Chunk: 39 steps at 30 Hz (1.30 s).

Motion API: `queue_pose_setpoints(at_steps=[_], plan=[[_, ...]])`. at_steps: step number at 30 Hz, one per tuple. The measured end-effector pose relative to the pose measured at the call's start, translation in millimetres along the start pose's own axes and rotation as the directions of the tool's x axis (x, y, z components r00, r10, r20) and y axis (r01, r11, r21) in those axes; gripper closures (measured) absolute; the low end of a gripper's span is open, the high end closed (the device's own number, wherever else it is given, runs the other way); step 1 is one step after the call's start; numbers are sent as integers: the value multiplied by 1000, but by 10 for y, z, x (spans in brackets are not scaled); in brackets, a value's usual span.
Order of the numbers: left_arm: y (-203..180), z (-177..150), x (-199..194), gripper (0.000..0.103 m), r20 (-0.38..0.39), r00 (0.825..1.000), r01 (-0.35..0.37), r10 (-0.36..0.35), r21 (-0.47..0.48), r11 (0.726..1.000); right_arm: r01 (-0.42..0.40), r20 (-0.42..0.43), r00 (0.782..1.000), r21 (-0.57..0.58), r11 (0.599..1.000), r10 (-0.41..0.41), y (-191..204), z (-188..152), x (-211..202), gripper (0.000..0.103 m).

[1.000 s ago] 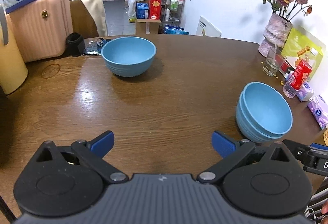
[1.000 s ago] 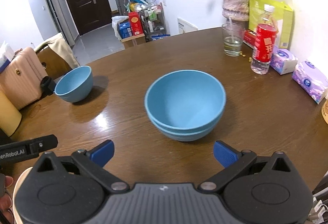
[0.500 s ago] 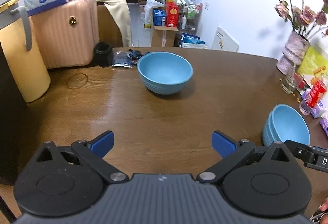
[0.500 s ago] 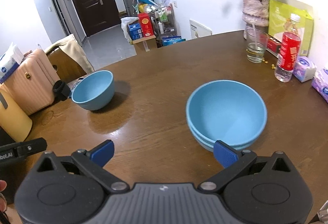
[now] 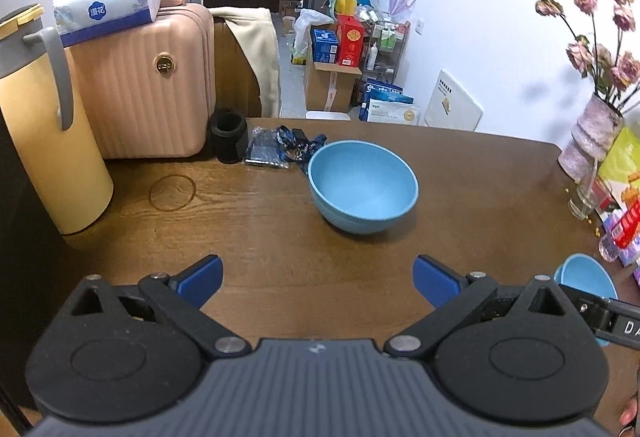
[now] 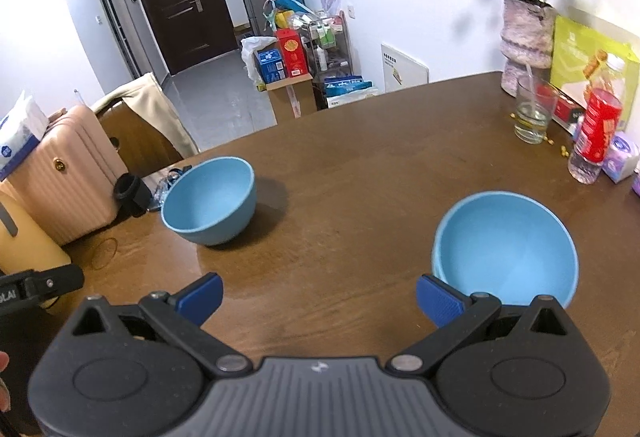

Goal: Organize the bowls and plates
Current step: 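Move both open tools to the last blue bowl beside the lanyard, then close the left tool on the bowl rim while the right tool grips the rim too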

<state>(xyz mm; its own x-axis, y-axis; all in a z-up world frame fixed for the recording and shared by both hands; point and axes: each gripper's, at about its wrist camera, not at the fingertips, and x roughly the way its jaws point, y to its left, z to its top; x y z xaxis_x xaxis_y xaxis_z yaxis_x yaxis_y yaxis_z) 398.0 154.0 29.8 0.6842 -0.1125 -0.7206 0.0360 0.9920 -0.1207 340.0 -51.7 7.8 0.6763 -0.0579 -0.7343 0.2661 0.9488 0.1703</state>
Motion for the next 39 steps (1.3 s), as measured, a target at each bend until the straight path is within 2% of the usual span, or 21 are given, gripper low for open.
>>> queue_pose_setpoints(at_steps=[12, 22, 31, 39], plan=[[219, 551, 337, 0, -5, 1000, 2, -2, -19, 1000, 25, -29, 999, 14, 1000, -25, 540, 411, 339, 0], [363, 1017, 666, 0, -15, 1000, -3, 2, -73, 997, 67, -69, 995, 8, 998, -66, 873, 783, 705, 0], [256, 1338, 1197, 0, -74, 997, -29, 25, -62, 998, 111, -134, 985, 28, 993, -106, 957, 1152, 1161, 0], [237, 1356, 1809, 0, -171, 984, -62, 53, -51, 997, 158, -197, 968, 13, 987, -152, 998, 1271, 1683, 0]])
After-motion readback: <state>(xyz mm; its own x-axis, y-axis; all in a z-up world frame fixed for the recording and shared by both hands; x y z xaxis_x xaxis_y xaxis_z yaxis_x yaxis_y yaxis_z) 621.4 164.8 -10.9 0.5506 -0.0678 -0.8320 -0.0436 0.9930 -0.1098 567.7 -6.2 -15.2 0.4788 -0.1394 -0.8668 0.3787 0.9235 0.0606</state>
